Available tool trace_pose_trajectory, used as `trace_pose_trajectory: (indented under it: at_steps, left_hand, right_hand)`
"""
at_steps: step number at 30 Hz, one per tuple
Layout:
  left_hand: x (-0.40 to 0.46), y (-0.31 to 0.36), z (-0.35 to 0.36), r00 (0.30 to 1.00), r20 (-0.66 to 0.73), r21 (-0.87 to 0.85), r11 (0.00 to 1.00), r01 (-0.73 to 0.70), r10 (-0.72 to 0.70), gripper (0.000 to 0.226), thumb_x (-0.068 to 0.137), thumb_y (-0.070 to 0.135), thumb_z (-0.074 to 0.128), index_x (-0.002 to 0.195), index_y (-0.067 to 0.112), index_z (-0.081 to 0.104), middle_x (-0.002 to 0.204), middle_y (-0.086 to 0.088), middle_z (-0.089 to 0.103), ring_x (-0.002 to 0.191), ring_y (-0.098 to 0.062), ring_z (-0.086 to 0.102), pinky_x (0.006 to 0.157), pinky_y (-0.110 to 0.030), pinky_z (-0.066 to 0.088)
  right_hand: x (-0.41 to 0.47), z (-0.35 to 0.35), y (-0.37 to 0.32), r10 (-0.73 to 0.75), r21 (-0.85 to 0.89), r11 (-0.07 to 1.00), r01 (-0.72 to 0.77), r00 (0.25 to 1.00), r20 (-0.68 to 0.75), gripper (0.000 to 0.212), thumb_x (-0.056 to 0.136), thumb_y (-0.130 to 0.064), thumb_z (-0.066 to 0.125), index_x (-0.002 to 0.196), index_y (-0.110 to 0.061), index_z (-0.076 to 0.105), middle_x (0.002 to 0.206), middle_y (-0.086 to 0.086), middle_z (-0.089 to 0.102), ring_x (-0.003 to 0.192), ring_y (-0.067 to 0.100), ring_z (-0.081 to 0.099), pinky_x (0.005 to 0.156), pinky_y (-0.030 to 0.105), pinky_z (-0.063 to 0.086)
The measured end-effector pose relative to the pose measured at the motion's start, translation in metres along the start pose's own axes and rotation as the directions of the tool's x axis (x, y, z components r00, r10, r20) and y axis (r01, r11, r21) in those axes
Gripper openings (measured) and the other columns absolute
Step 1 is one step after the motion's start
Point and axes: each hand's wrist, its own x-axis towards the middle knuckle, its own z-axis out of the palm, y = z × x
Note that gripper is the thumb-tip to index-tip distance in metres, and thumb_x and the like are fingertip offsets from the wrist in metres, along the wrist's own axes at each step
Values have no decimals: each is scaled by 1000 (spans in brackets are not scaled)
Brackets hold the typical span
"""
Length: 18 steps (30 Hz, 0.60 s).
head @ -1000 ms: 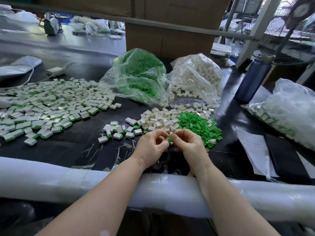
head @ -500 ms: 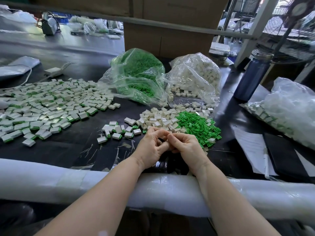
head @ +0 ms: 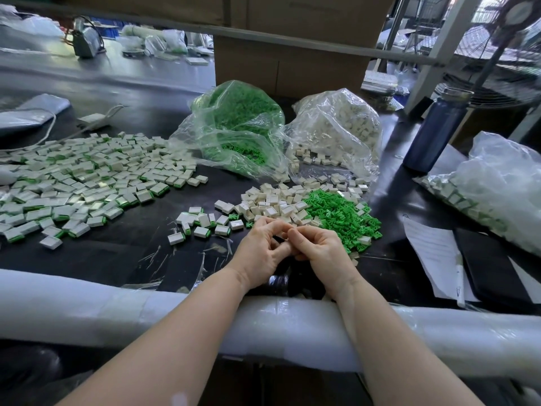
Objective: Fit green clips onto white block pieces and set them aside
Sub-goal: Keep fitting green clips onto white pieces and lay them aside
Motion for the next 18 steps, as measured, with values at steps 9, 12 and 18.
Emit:
trace_pose_trajectory:
  at_steps: [9, 12, 18]
  left_hand:
    - [1, -3, 0, 1000, 0, -24, 1000, 4, -4, 20, 87, 11, 61, 88, 31, 61, 102, 2, 43, 67, -13, 46, 71, -26, 43]
    - [2, -3, 1, 1000, 2, -26, 1000, 9, -9, 19, 87, 11, 62, 89, 31, 61, 101, 4, 43, 68, -15, 48, 71, -27, 43]
    - [1, -2, 0, 1000, 10, -30, 1000, 9, -9, 16, 87, 12, 62, 91, 27, 63, 101, 3, 43, 70, -14, 48, 73, -25, 46]
  right_hand:
    - [0, 1, -1, 20, 51, 998, -20, 1000, 3, 11, 90, -12, 59, 87, -15, 69, 71, -2, 65, 65, 3, 58, 60, 14, 48]
    - [0, 0, -1, 25, 46, 999, -25, 1000, -2, 12, 89, -13, 59, 86, -17, 70, 70, -4, 65, 66, 4, 58, 61, 15, 49]
    - [-2, 1, -4, 11, 68, 998, -12, 1000, 19, 16, 90, -13, 58, 86, -20, 72, 68, -4, 70, 66, 4, 63, 59, 14, 49]
